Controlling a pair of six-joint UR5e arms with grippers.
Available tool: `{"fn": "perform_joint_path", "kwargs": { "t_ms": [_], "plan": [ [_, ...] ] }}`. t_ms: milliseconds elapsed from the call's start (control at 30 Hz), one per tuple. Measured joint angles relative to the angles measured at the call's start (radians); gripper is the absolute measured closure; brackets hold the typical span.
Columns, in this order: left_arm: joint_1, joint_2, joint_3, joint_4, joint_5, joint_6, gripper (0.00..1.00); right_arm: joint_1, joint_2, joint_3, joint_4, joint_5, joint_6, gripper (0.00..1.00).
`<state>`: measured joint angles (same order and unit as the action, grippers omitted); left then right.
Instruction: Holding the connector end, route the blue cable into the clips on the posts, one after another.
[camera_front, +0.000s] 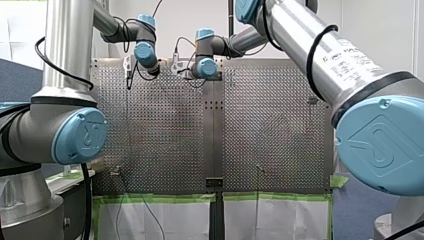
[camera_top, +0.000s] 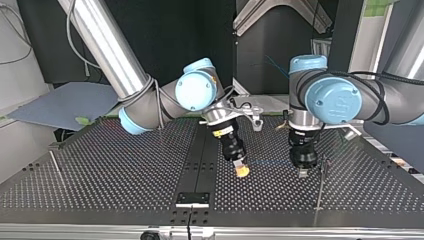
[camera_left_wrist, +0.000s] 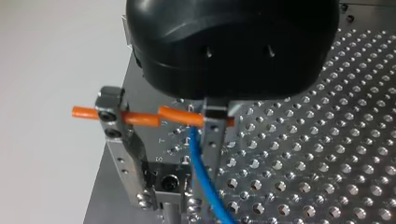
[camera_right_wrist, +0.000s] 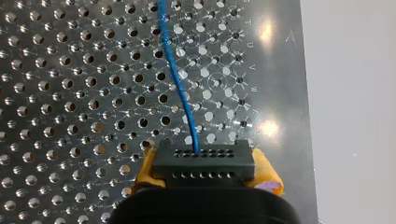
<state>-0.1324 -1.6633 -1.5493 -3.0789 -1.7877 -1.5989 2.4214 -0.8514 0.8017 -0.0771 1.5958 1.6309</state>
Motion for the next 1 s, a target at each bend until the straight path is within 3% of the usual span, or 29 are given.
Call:
{"fn": "perform_joint_path", "kwargs": {
  "t_ms": [700,1000],
  "plan": [
    [-0.008,-0.003,0.000,0.001,-0.026,-0.008,1.00,-0.019,0.000,0.001,0.028,0.001,-0.001,1.00],
    [-0.038,-0.054,0.000,-0.013,-0.031,-0.005,1.00,-0.035,0.001,0.012,0.057,0.014,-0.002,1.00]
  ]
}}
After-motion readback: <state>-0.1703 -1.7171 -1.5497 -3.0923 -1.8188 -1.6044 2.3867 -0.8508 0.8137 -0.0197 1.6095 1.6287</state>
